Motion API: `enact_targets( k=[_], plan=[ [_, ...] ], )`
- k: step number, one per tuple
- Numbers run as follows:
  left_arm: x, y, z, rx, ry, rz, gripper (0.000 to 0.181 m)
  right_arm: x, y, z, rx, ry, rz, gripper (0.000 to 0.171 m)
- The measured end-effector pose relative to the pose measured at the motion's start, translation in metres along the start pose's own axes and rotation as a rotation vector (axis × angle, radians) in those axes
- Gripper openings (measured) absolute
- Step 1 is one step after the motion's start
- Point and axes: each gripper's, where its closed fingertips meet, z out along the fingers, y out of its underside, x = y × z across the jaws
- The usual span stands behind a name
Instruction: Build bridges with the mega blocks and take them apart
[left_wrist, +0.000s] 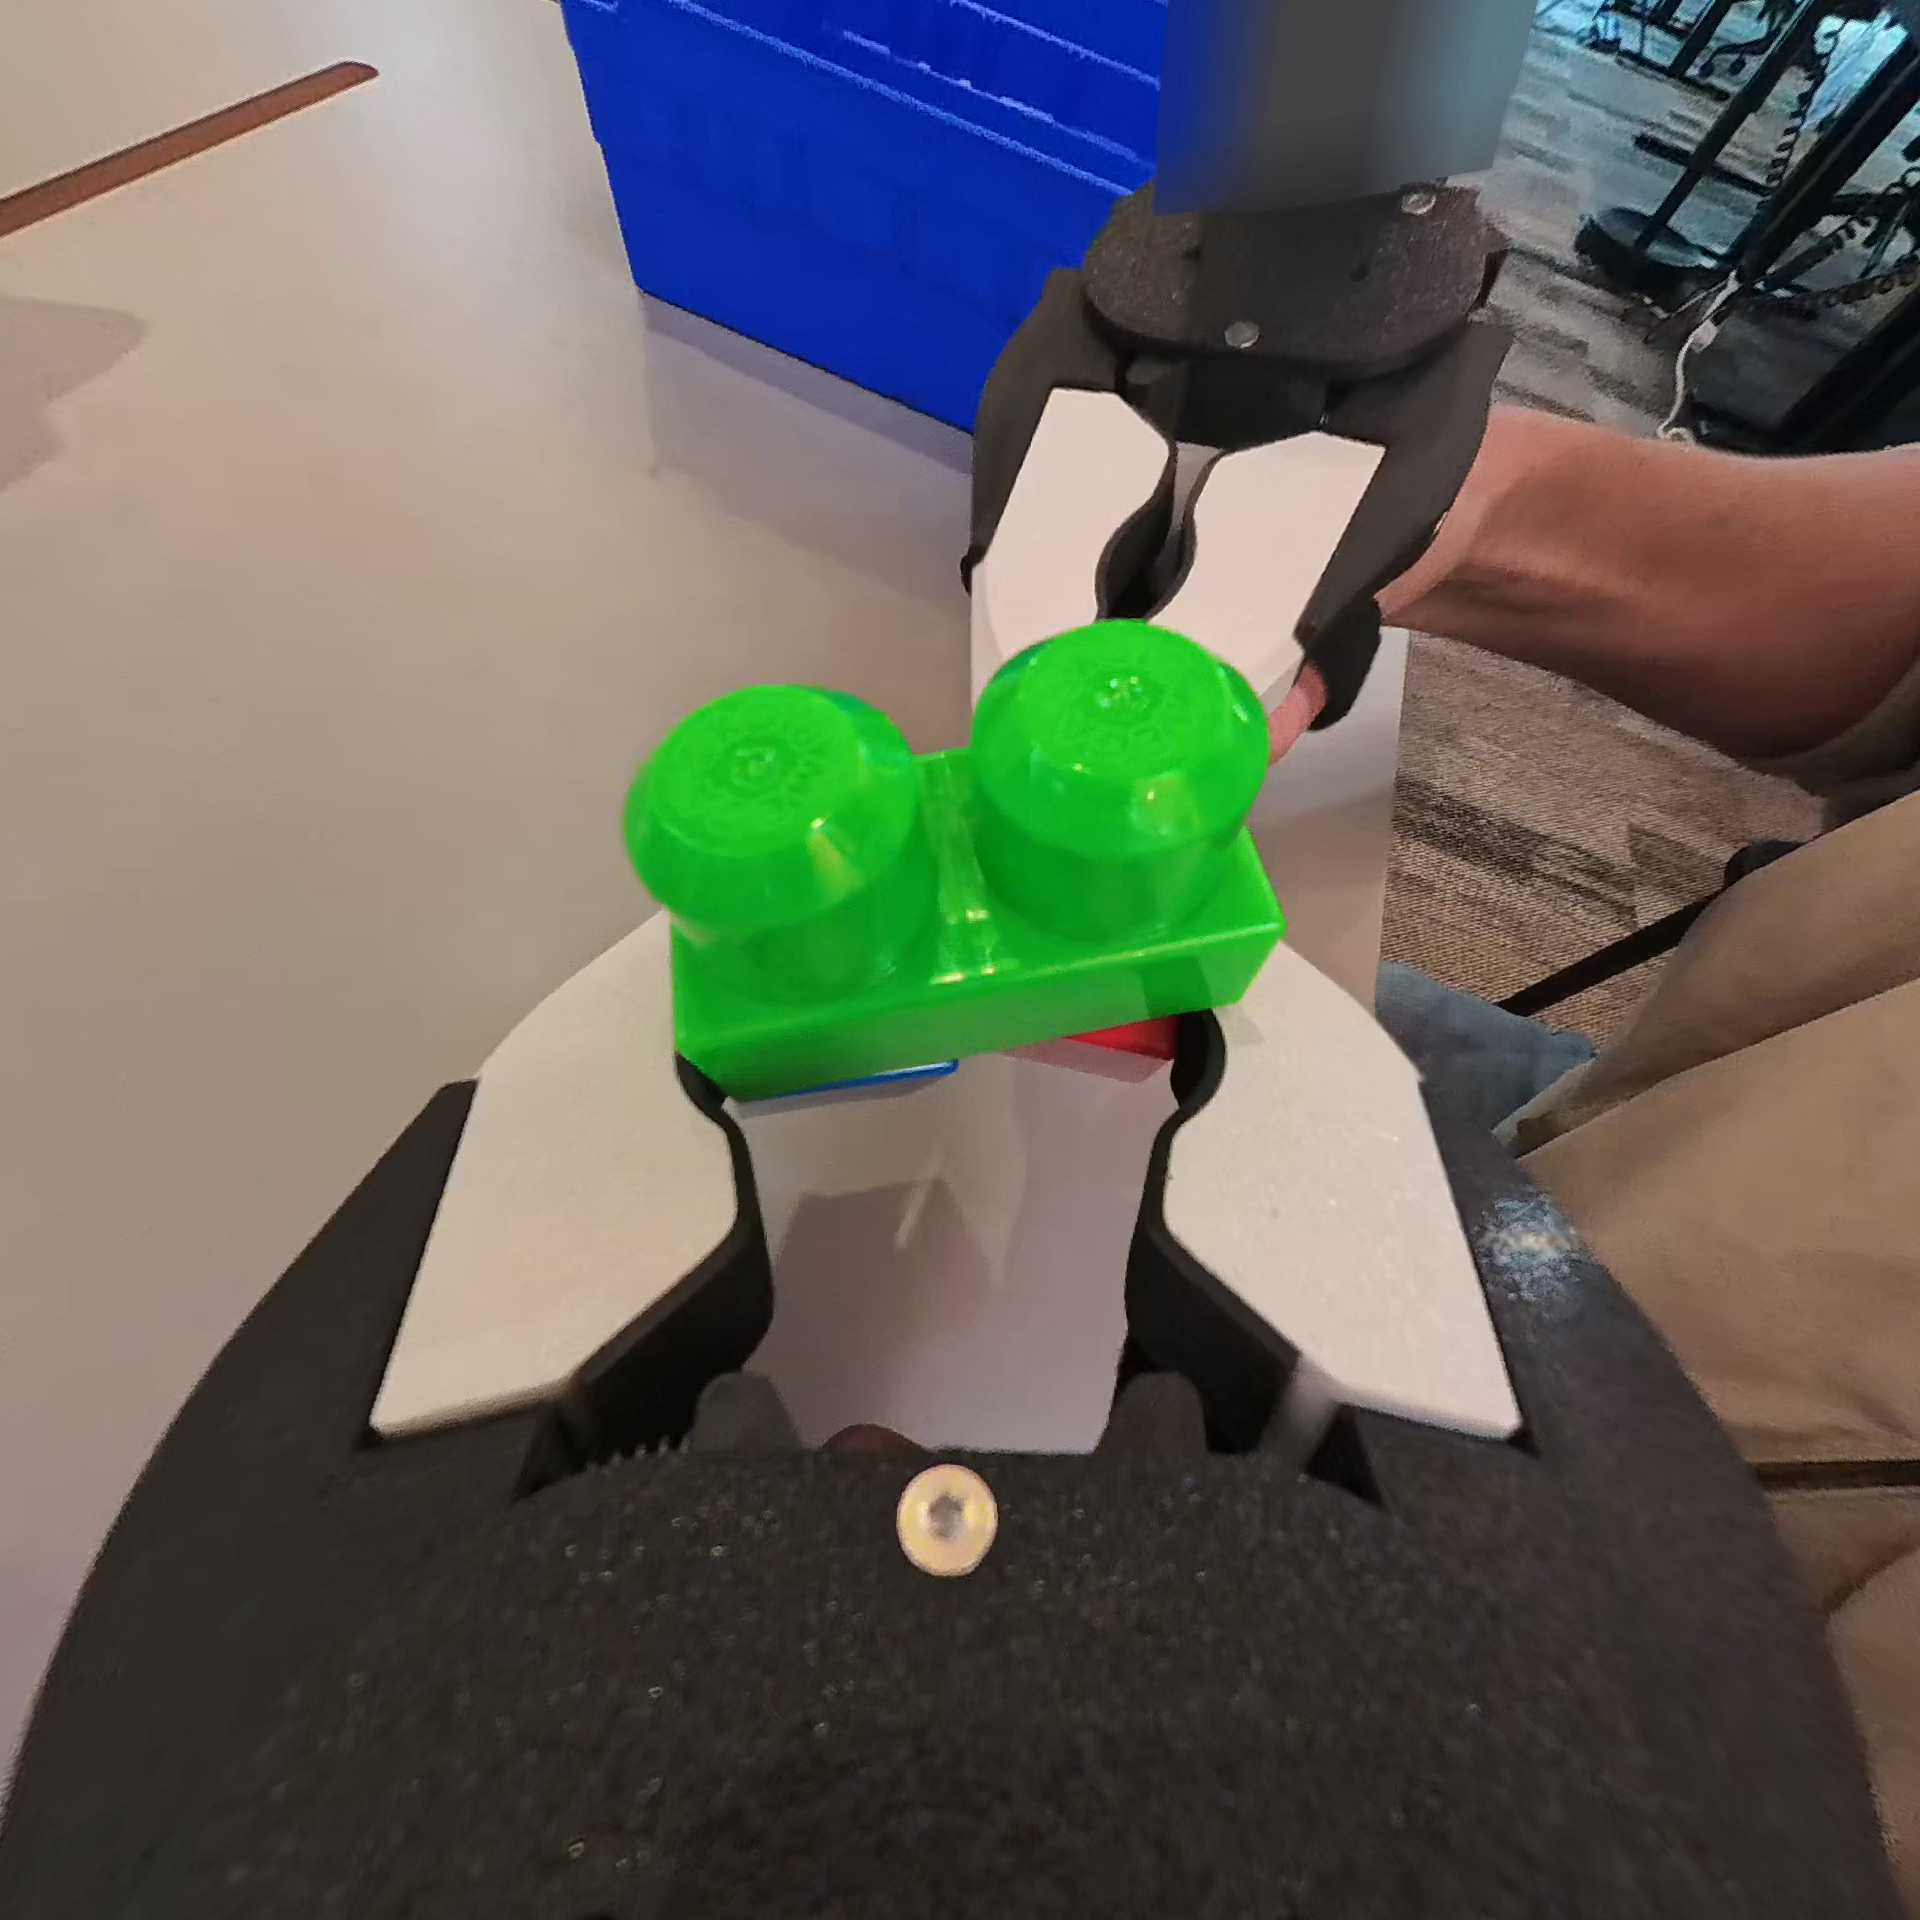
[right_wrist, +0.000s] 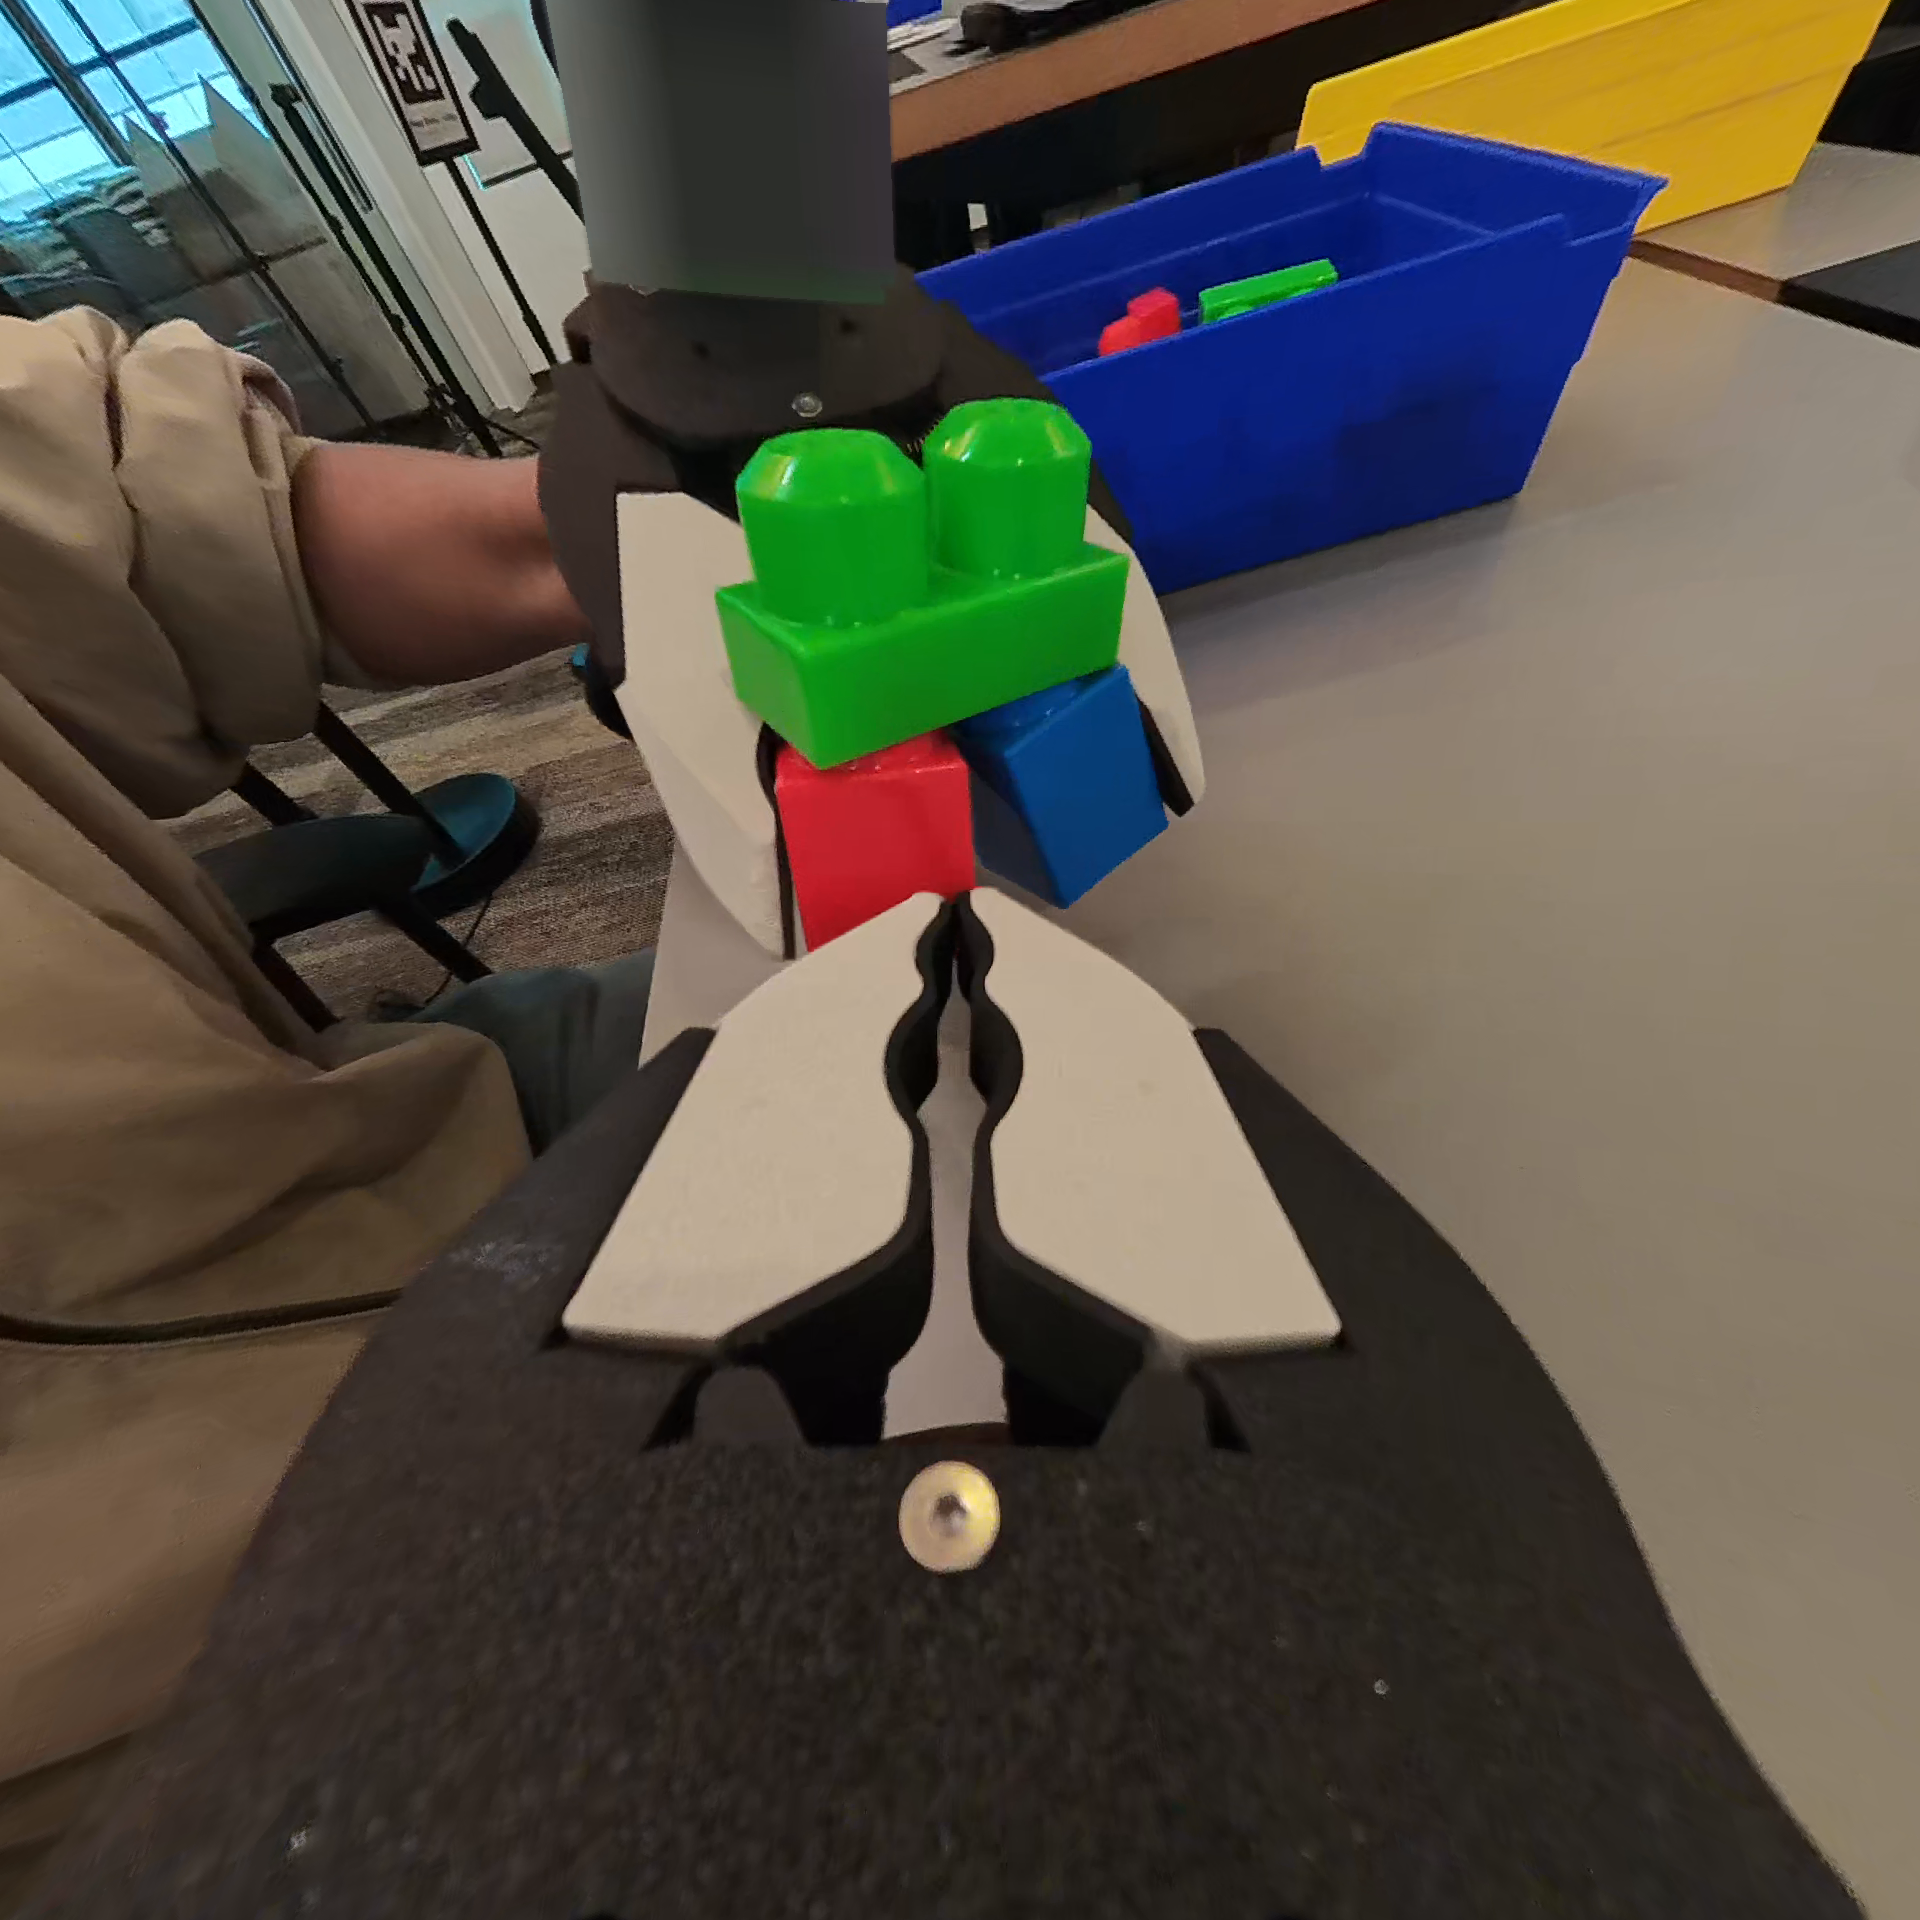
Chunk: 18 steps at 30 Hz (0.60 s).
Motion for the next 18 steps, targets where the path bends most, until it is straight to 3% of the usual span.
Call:
enact_targets(
  k=[18],
  plan=[
    [0.001, 0.001, 0.005, 0.009, -0.002, -0.001, 0.084, 0.001, 0.001, -0.004, 0.022, -0.061, 0.087, 0.0]
  ],
)
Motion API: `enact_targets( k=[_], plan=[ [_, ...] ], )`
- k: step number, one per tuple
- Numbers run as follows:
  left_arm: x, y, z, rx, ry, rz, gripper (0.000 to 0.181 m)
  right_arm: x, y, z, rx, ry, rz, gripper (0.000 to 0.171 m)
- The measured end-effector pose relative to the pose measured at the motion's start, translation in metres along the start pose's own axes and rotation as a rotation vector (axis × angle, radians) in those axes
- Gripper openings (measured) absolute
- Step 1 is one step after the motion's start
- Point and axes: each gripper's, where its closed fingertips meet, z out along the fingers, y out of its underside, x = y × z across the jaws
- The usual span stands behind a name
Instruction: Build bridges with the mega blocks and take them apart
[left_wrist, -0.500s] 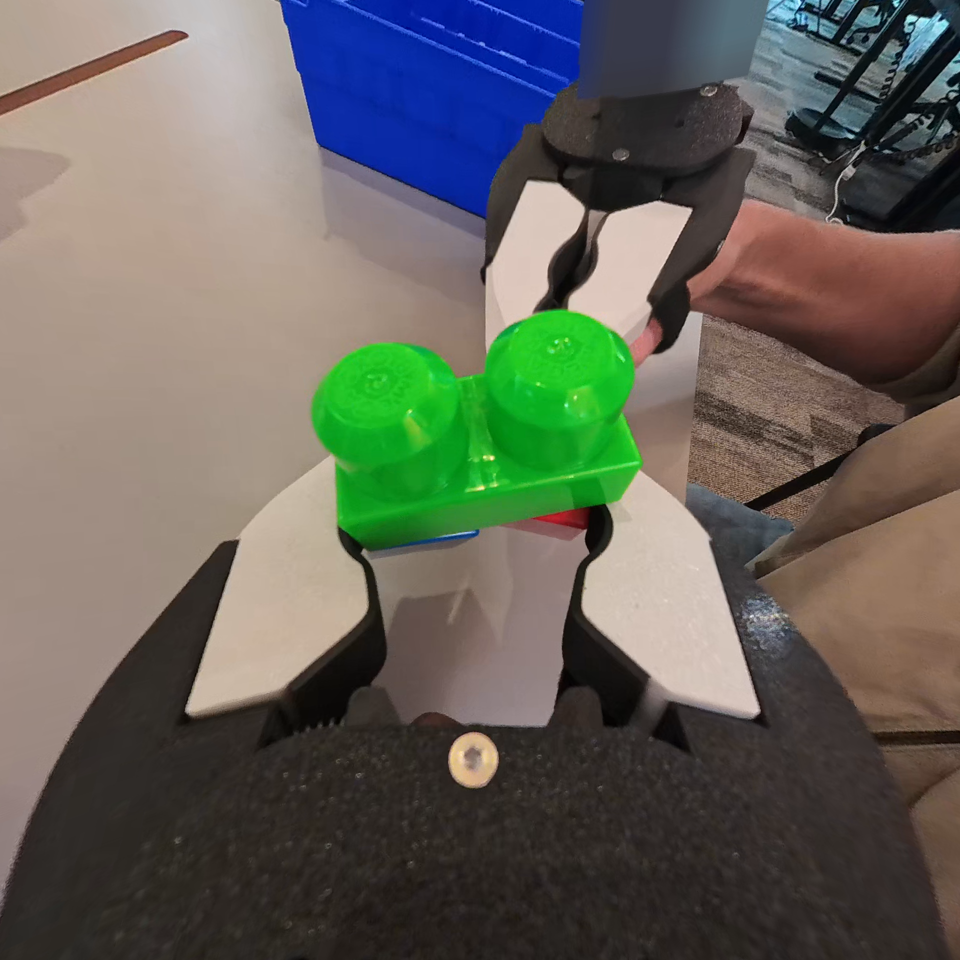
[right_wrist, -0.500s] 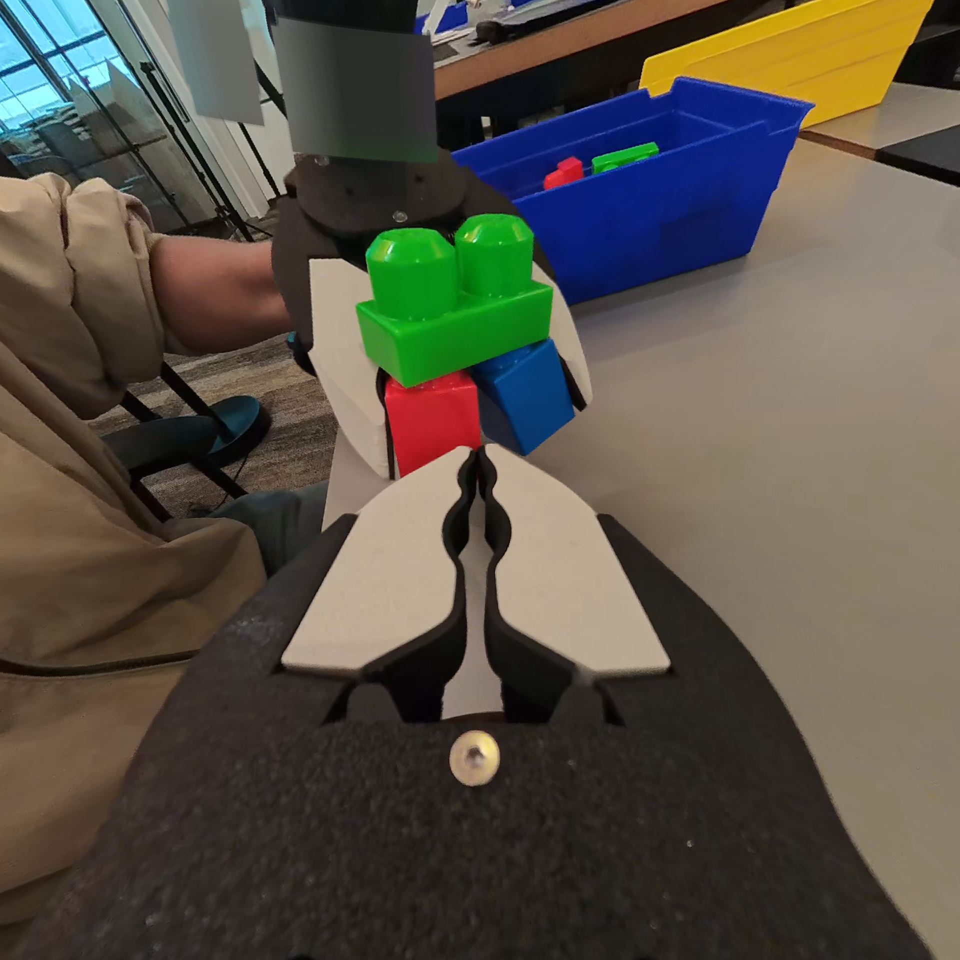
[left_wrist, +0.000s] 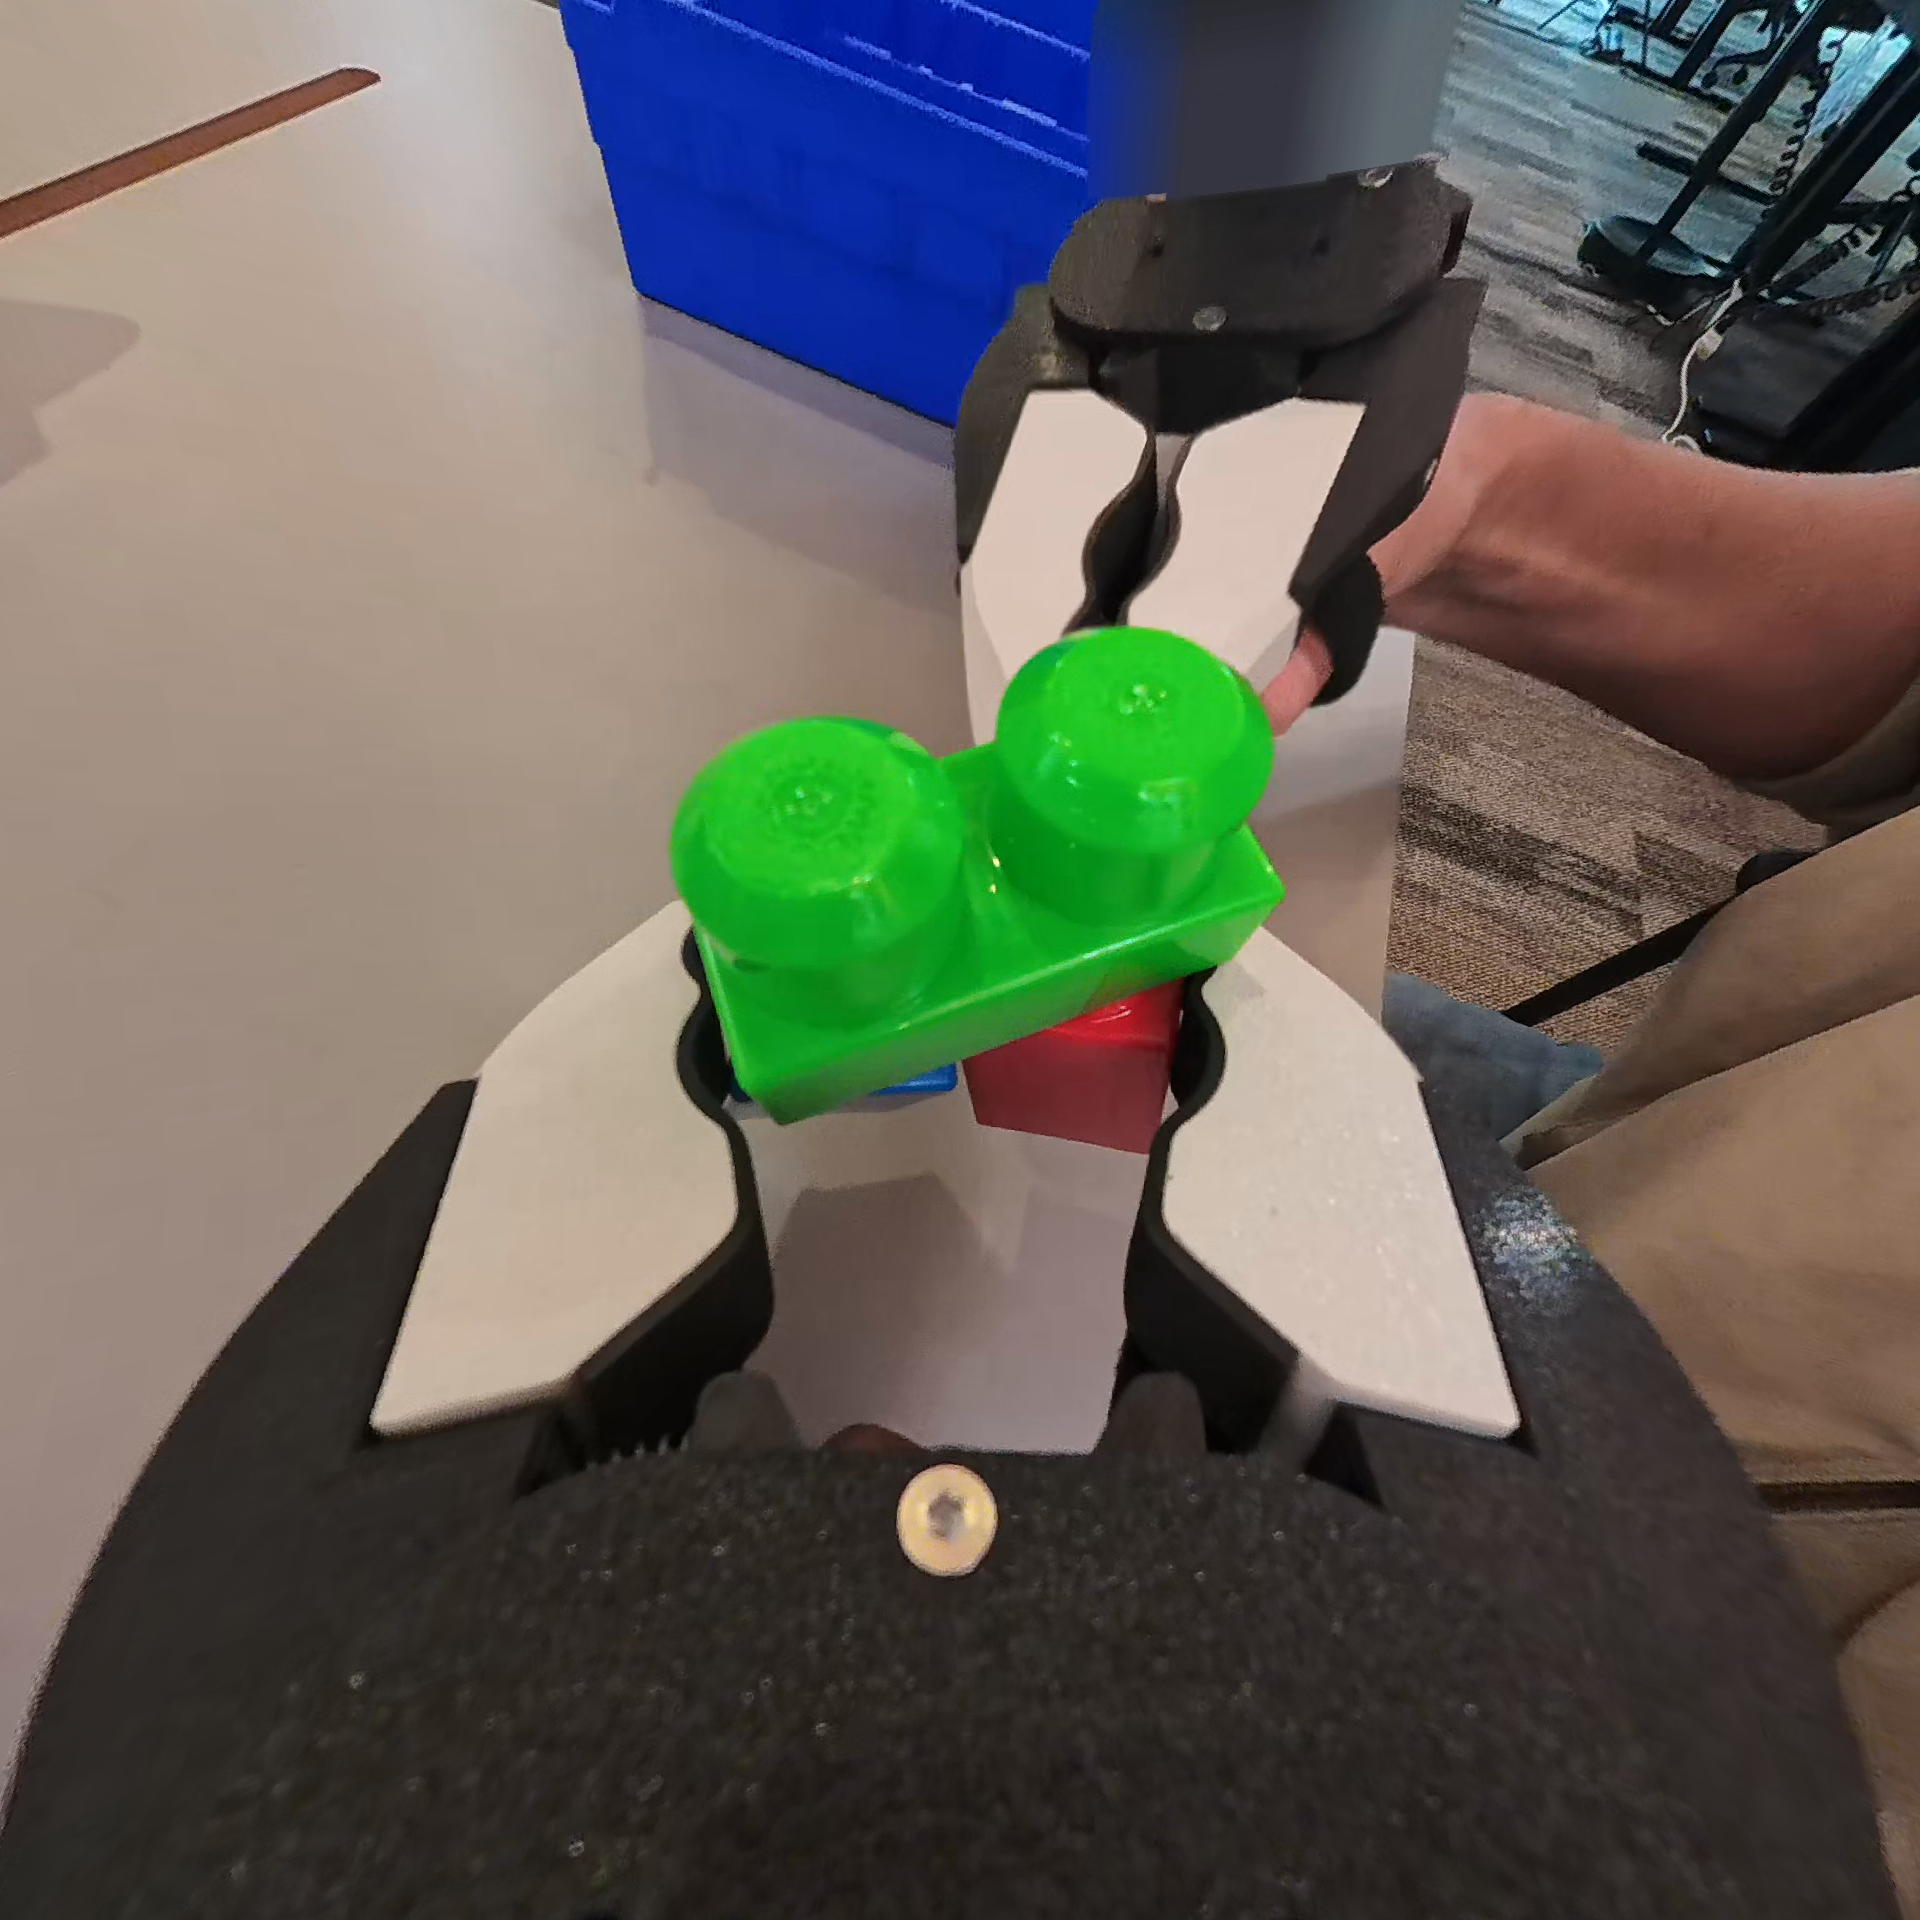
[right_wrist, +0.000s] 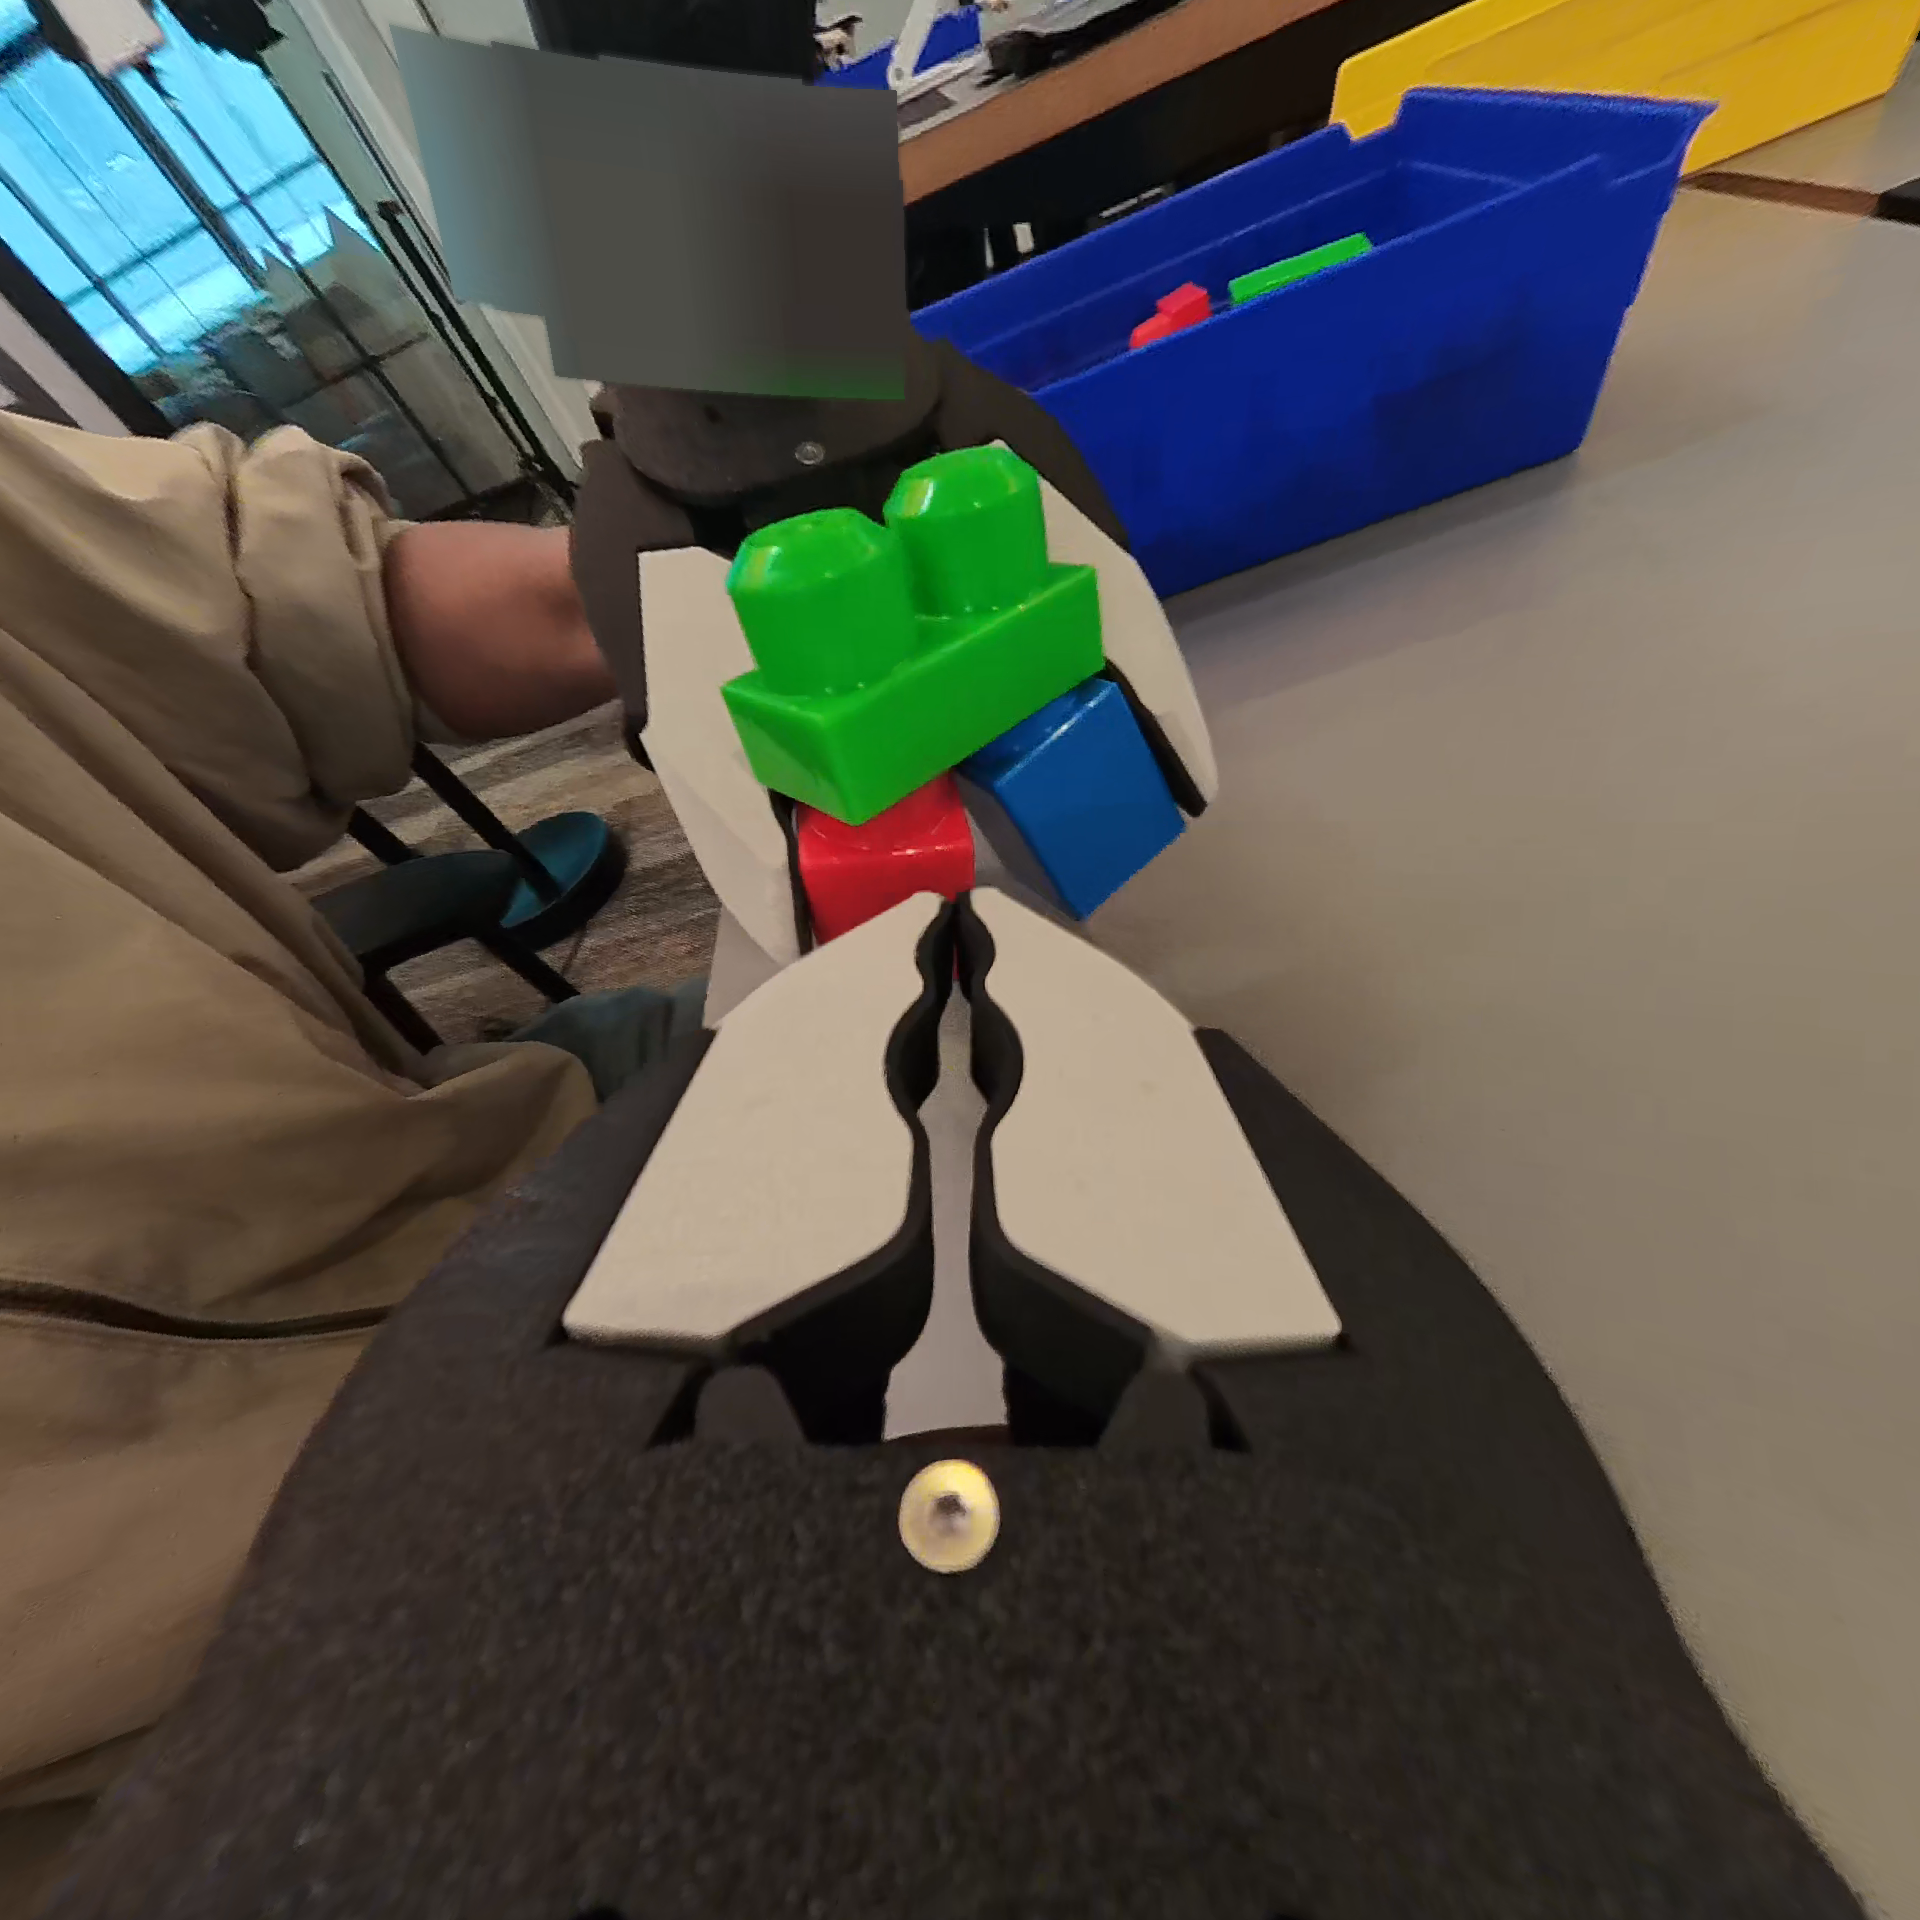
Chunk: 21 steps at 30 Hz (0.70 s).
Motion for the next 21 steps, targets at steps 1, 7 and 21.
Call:
enact_targets(
  k=[1, 7, 21],
  plan=[
    [0.002, -0.001, 0.0, 0.006, 0.013, -0.009, 0.084, 0.0, -0.001, 0.002, 0.008, -0.005, 0.005, 0.0],
    [0.001, -0.002, 0.0, 0.011, 0.009, -0.018, 0.084, 0.006, -0.002, 0.001, 0.021, -0.003, 0.026, 0.0],
    [-0.003, 0.008, 0.006, -0.044, -0.176, 0.2, 0.084, 0.01, -0.007, -0.003, -0.09, -0.396, 0.754, 0.077]
  ],
)
